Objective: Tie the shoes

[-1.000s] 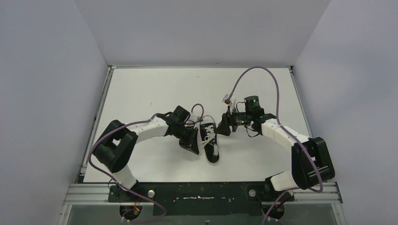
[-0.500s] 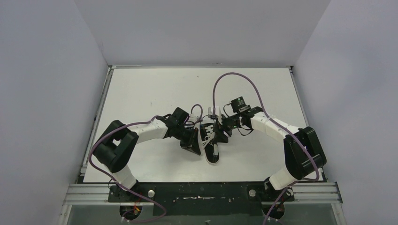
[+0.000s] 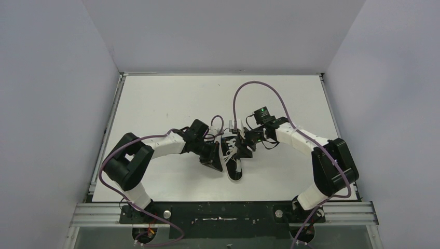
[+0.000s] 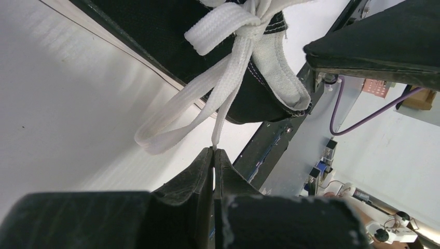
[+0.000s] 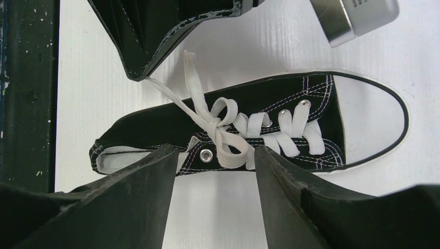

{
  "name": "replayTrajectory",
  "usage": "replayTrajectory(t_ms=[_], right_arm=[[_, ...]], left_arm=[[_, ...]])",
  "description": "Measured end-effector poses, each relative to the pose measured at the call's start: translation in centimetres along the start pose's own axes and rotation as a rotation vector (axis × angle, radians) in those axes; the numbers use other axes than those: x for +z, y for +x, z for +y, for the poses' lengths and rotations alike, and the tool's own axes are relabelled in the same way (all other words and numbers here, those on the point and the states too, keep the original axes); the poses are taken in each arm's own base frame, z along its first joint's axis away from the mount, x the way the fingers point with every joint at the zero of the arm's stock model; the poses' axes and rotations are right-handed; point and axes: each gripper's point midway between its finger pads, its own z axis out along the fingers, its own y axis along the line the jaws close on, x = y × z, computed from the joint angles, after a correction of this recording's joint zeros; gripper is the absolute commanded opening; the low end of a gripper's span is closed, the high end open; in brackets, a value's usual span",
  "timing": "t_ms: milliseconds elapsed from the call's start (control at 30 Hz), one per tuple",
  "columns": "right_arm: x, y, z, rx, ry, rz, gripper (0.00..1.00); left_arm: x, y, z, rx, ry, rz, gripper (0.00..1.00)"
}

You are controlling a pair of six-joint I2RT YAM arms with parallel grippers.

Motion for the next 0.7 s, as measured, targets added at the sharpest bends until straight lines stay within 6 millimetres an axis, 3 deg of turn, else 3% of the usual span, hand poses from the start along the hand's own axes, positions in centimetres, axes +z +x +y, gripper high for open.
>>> replayTrajectory(t_ms=[167,300,533,700], right_arm=[[0.7,0.3,-0.3,0.010,-0.016,0.013,0.48],[1.1,0.7,-0.2,0.020,-0.025,0.024,0.35],[1.0,0.9,-0.5,0.021,-0.010,0.039,0.40],[0.7,1.0,-0.7,0.011,0.011,0.052,0.17]], left_arm=[[0.0,-0.1,-0.2,-0.003,0.007,-0.004,0.00],[0.0,-0.2,-0.2,-0.007,0.010,-0.004,0.00],[-0.1,-0.2,0.1,-0.019,0.009,-0.007,0.00],[-0.2,-0.2,0.3,-0.024,0.011,-0.008,0.00]])
